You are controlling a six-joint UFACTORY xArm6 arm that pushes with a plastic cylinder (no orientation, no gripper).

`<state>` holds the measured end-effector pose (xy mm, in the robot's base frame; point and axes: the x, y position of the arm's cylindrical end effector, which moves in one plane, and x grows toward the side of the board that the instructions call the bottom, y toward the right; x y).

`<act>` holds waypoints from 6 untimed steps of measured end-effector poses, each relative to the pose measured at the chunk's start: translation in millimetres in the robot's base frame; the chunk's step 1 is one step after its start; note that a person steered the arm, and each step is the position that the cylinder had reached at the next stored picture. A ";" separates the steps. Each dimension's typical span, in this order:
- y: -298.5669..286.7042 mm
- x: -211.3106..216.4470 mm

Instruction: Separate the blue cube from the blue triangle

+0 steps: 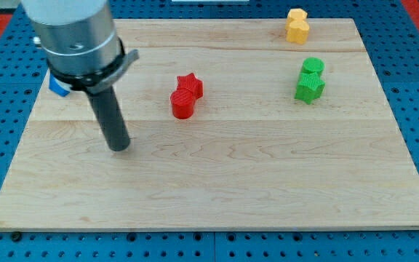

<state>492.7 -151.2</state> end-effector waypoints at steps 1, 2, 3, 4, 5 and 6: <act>-33.6 -0.2; -80.5 -11.1; -112.1 -31.2; -112.1 -75.1; -121.4 -100.5; -150.1 -115.6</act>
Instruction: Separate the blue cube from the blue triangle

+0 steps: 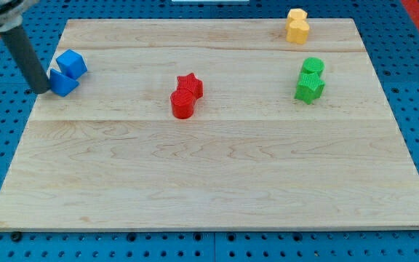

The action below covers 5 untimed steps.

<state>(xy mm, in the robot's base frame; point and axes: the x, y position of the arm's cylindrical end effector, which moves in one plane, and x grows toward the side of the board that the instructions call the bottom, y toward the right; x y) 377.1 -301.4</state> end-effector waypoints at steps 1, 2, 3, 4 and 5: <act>-2.2 -7.0; 18.3 -36.4; 64.9 -53.5; 78.7 -44.8; 63.1 -44.8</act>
